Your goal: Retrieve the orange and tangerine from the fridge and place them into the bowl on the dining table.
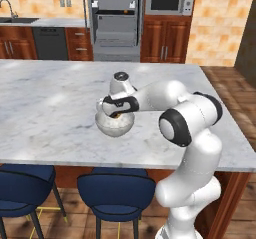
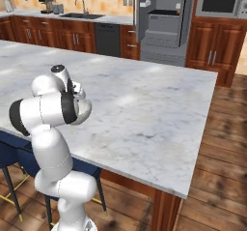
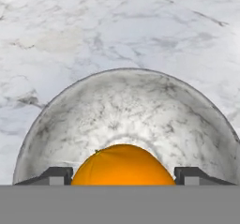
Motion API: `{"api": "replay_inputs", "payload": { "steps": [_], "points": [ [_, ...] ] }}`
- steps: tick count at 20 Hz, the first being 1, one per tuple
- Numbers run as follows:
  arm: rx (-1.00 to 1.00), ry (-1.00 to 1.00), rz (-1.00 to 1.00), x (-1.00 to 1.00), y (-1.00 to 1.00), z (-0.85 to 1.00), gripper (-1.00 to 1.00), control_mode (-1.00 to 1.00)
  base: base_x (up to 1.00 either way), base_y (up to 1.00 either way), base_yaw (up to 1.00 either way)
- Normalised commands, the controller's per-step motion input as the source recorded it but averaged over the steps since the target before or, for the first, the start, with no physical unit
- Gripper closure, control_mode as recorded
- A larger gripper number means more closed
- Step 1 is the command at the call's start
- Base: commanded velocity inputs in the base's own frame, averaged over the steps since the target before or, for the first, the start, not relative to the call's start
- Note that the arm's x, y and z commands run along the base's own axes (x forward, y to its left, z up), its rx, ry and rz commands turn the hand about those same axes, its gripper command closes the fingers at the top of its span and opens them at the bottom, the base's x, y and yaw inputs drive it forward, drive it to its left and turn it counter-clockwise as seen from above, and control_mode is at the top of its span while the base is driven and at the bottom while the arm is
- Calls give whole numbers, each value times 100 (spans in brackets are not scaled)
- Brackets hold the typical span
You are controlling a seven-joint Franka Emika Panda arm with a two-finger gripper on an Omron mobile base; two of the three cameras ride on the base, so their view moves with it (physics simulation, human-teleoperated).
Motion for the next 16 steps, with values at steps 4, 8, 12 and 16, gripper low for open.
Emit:
{"api": "replay_inputs", "payload": {
  "steps": [4,8,12,16],
  "points": [
    [-2,0,0,53,4,-41,100,-100,0,0,0],
    [-2,1,-1,58,14,-38,-100,-100,0,0,0],
    [-1,1,-3,44,12,-21,-100,-100,0,0,0],
    [0,1,-5,6,1,0,-100,-100,0,0,0]
  ]
}}
